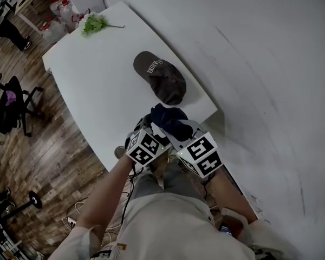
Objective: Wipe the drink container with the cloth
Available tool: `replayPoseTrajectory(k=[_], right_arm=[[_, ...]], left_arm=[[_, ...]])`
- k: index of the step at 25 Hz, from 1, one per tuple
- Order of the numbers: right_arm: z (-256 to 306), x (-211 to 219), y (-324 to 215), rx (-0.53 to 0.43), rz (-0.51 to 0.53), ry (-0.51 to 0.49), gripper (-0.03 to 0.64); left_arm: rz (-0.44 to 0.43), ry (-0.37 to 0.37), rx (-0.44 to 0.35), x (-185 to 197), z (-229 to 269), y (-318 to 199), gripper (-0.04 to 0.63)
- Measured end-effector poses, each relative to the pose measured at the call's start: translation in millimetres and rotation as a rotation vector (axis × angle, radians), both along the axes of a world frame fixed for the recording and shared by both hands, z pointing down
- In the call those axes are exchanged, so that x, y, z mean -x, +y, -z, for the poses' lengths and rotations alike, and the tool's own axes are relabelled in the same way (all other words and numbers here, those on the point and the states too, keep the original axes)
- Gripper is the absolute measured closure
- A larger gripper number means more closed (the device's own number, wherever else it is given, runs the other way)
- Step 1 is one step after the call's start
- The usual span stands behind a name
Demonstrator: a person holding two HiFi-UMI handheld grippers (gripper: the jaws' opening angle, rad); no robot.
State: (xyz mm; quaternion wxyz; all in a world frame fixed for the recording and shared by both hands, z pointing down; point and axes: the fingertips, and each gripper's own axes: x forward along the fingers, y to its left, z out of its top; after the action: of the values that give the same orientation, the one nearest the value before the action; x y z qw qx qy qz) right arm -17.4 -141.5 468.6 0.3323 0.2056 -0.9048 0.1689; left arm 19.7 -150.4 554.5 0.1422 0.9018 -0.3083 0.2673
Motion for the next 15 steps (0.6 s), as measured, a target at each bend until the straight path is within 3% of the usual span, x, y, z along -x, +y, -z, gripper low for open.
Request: replayPoseTrajectory(k=[4,8,10,13,15], right_arm=[[0.6,-19.8,10.7,0.069,-0.013,-0.018,0.520],[-4.5,-50.4,6.8,0.047,-0.056,0.055,0.520],[-2.5,-71.7,-5.3,0.019,-0.150,0.030,0.518],[10.0,-98.7,-23.9,-0.003,-0.319,-0.103,0.518],[16.7,-119.7,-31.8,-0.057,-0.410,-0.122,0.518]], left_arm=[[0.005,0.004,0.007,1.1,-0.1,0.5,0.201],[0.007,0.004,0.008,1.3,-0.3,0.1,0.202],[0.005,0.006,0.011,1.6,-0.6,0.2,0.201],[-0.014,0.006,0.029,2.7,-3.5,2.3,0.201],[-0.038,-0.002,0.045,2.2,-4.8,6.7,0.201]])
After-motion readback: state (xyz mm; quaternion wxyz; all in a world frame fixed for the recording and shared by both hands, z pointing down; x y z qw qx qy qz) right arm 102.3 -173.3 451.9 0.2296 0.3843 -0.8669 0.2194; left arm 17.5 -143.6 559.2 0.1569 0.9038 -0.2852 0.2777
